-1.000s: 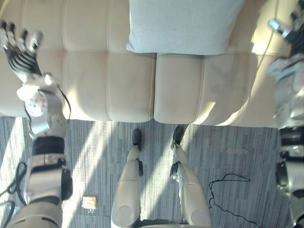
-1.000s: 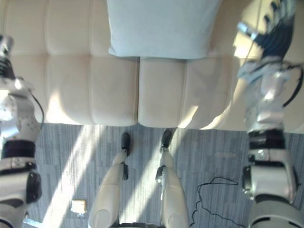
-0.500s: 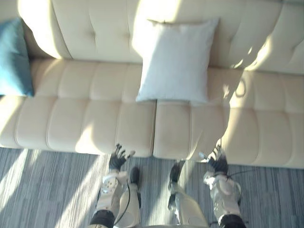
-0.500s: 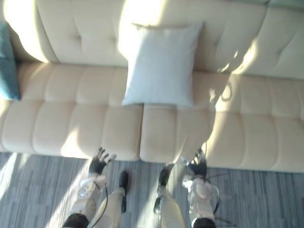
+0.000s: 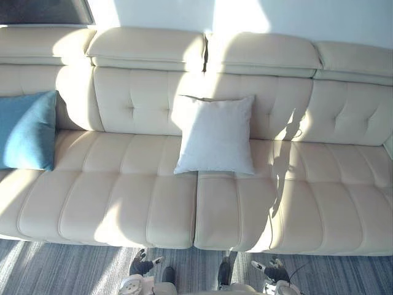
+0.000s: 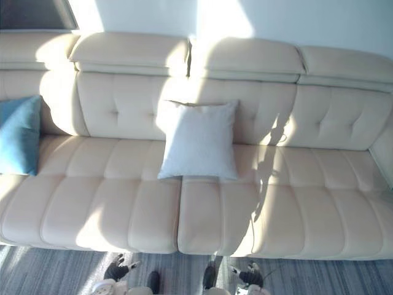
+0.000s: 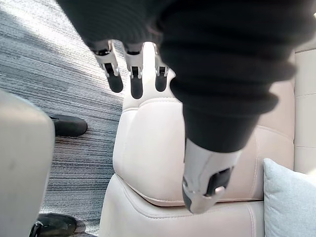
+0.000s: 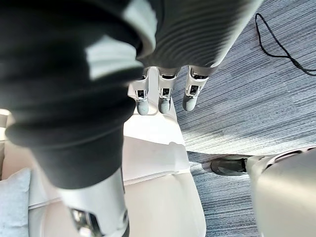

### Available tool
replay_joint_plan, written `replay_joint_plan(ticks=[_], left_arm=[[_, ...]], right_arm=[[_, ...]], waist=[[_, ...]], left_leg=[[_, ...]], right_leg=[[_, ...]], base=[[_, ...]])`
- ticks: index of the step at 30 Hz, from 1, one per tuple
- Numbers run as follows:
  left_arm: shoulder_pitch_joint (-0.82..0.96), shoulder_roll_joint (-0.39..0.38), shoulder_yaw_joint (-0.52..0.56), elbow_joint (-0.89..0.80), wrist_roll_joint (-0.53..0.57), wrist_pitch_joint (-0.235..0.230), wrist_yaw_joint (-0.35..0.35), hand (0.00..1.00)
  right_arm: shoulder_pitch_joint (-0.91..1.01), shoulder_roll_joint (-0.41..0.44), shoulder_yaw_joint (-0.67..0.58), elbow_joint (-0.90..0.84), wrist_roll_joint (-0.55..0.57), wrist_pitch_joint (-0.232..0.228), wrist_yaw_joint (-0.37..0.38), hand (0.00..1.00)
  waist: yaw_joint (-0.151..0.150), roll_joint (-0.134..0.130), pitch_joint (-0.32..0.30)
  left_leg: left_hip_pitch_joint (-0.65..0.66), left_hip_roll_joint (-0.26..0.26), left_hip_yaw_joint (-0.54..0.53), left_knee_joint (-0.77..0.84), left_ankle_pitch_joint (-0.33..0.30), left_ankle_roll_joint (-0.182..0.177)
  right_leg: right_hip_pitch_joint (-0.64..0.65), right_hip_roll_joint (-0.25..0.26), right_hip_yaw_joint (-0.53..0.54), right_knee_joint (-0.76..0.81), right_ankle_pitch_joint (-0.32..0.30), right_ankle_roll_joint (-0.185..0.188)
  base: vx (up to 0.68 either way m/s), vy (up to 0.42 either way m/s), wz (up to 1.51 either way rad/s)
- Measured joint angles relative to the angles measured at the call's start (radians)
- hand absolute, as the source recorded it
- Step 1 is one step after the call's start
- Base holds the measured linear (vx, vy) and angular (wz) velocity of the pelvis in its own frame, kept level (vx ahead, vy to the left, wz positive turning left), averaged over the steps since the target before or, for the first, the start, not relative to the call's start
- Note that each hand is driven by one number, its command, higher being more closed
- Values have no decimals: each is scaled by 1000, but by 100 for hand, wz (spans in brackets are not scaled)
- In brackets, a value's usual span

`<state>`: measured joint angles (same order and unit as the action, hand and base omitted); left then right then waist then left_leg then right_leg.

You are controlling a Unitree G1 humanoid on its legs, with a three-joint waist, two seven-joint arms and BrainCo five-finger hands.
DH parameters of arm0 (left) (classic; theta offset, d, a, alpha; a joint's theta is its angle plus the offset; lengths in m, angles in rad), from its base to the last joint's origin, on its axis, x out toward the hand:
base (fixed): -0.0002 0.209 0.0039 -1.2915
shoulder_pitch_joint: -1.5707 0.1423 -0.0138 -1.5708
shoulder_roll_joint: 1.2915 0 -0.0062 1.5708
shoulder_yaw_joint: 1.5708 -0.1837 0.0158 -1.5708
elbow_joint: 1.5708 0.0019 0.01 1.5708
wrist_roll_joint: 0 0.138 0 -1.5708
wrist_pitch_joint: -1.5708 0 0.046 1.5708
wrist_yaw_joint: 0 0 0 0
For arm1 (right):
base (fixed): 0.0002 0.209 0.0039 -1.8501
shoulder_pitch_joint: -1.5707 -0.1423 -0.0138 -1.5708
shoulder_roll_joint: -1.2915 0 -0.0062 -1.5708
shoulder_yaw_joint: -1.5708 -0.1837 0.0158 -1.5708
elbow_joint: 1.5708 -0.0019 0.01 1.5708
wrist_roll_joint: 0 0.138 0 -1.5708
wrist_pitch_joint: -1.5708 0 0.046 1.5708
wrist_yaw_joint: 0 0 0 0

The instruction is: Pick up cushions and gather them together orderly.

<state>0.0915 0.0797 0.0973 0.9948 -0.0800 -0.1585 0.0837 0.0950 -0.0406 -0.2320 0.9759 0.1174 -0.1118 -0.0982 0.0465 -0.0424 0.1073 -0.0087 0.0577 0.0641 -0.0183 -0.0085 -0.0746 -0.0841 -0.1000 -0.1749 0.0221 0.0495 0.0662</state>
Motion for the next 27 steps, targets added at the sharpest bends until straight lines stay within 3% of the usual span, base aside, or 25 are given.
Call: replay_joint_plan(ticks=[1,2,3,4,5,7,8,9,11,14,16,17,19,20,23,24,25,27], left_arm=[[-2,1,0,-1,0,1,0,0],[-10,-4,1,-5,0,1,0,0],[-13,-16,5,-10,0,0,1,0],[-13,-15,4,-21,0,0,1,0],[-11,-15,5,-24,-1,-1,1,0],[1,-13,42,-34,-1,1,5,0],[1,-12,51,-39,-1,1,9,0],[-12,-20,69,-47,-4,5,16,0],[-23,-46,72,-53,-20,8,26,0],[-31,-64,67,-59,-33,6,28,0],[-38,-67,51,-55,-33,6,28,0],[-39,-63,33,-51,-32,6,28,0],[-48,-61,40,-65,-32,6,26,0],[-42,-55,42,-72,-30,6,26,0],[-35,-56,44,-71,-28,7,27,0],[-31,-67,49,-67,-27,10,26,0],[-32,-68,61,-58,-27,12,26,0],[-26,-47,65,-42,-28,15,26,0]], right_arm=[[-3,1,0,0,0,2,0,0],[-10,0,1,-1,0,2,0,0],[-21,0,1,-3,0,4,0,0],[-33,7,2,-6,0,7,0,0],[-31,12,1,-5,0,8,0,0],[-37,32,2,0,0,8,0,0],[-55,37,2,-2,0,8,0,0],[-95,35,1,-5,0,8,-2,0],[-130,28,1,-24,1,5,-14,0],[-142,21,6,-27,3,4,-34,0],[-146,19,7,-25,3,4,-40,0],[-127,22,2,-20,3,8,-44,0],[-110,34,-3,-20,3,11,-53,0],[-103,35,-2,-23,3,11,-57,0],[-79,35,-2,-31,2,8,-55,0],[-76,37,-3,-31,2,9,-52,0],[-75,40,-13,-22,2,10,-49,0],[-60,66,-34,-9,2,18,-35,0]], waist=[[-3,-1,0],[0,1,1],[5,17,4],[3,15,5],[1,11,5],[14,-28,-18],[16,-40,-22],[23,-43,-14],[43,10,14],[61,37,12],[57,51,17],[41,46,22],[40,36,34],[38,14,46],[34,14,40],[34,34,30],[33,30,30],[24,15,19]], left_leg=[[-13,-5,10,29,-7,9],[-36,4,16,67,-18,24],[-52,17,26,79,-22,31],[-60,10,21,89,-21,31],[-59,3,10,101,-20,32],[-103,-14,5,155,-20,32],[-133,-16,7,181,-20,32],[-173,-2,12,220,-18,29],[-183,39,24,225,-5,8],[-230,65,35,199,45,-28],[-250,74,30,139,124,-36],[-251,74,22,70,202,-47],[-267,70,37,200,100,-27],[-267,53,38,340,3,9],[-220,72,28,511,-162,-15],[-183,68,6,446,-196,-31],[-155,60,7,370,-224,-29],[-140,31,17,324,-199,-15]], right_leg=[[-25,-12,6,47,-5,5],[-44,-10,20,73,5,32],[-61,-20,15,165,-51,37],[-119,-59,-13,464,-188,26],[-125,-81,-16,595,-226,48],[-71,-126,-7,728,-253,83],[-54,-133,0,710,-263,91],[-43,-104,10,643,-293,86],[-8,-49,9,550,-307,63],[17,-11,-39,397,-360,-9],[11,4,-81,343,-362,-35],[4,0,-128,319,-340,-67],[-3,-14,-158,327,-333,-82],[-5,-42,-165,337,-328,-81],[-30,-59,-147,339,-305,-62],[-44,-51,-135,342,-297,-48],[-58,-51,-120,343,-287,-32],[-44,-57,-95,281,-235,-9]], base=[[-35,69,-16],[-79,49,-8],[-98,31,6],[-85,-13,23],[-38,-67,37],[-45,-140,23],[-147,-181,-5],[-227,-195,-19],[-241,-113,-34],[-267,-139,-13],[-290,-127,37],[-320,-65,66],[-340,2,49],[-273,61,24],[-191,160,4],[-137,249,-17],[-89,198,-12],[-76,170,-14]])
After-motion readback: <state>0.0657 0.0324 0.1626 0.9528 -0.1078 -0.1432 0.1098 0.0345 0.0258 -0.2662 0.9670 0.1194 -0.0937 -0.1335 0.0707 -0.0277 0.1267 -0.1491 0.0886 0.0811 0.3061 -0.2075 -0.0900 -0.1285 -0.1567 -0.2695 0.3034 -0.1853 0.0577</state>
